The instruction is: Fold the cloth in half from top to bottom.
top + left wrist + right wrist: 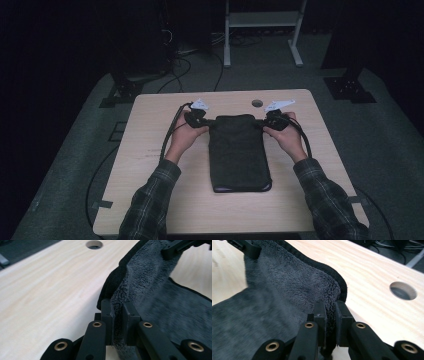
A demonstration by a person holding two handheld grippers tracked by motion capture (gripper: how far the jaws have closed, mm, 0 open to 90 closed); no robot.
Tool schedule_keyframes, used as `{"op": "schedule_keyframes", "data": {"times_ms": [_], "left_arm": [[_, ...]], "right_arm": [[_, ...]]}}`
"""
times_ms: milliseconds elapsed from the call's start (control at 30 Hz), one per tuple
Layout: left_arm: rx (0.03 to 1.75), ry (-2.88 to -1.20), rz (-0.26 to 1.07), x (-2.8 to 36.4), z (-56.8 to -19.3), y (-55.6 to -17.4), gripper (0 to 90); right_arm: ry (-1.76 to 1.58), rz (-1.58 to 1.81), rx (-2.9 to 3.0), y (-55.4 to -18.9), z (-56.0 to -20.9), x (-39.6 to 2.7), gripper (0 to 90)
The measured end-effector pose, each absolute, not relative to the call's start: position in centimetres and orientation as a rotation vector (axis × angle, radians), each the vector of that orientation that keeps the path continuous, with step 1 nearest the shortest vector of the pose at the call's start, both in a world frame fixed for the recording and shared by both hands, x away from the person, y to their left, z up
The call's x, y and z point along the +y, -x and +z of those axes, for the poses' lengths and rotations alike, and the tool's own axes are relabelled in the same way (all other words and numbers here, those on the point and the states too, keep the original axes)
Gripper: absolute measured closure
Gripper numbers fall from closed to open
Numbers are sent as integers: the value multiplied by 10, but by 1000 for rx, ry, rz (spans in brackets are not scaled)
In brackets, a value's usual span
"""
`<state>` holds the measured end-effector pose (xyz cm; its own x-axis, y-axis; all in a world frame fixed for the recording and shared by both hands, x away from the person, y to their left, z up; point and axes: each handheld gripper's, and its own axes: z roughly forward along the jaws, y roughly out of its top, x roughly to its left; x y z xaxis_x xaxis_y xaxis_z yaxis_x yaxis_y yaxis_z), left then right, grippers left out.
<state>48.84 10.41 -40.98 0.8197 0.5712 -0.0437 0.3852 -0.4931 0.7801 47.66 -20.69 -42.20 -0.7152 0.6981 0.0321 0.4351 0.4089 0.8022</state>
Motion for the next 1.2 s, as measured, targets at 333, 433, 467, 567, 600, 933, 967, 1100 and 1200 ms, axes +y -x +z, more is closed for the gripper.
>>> {"op": "schedule_keyframes", "data": {"times_ms": [333, 433, 467, 567, 600, 933, 967, 1100, 1200], "left_arm": [[669, -2121, 198, 105, -411, -451, 817], [657, -2112, 180, 106, -413, -440, 817], [652, -2112, 174, 107, -413, -436, 817], [640, -2112, 158, 109, -414, -429, 817], [638, -2112, 157, 110, -414, -427, 817], [617, -2132, 104, 110, -423, -400, 816], [614, -2137, 102, 111, -424, -397, 816], [599, -2143, 81, 112, -427, -386, 816], [597, -2146, 63, 112, -431, -379, 813]], "right_arm": [[-936, 1272, 2379, -445, -427, -218, 808], [-928, 1300, 2382, -437, -428, -221, 807], [-925, 1305, 2388, -433, -428, -222, 807], [-904, 1311, 2396, -424, -428, -222, 807], [-901, 1316, 2400, -420, -428, -222, 806], [-852, 1301, 2441, -389, -433, -223, 805], [-849, 1304, 2441, -387, -434, -223, 805], [-832, 1320, 2457, -374, -433, -225, 803], [-830, 1328, 2470, -365, -436, -226, 797]]}}
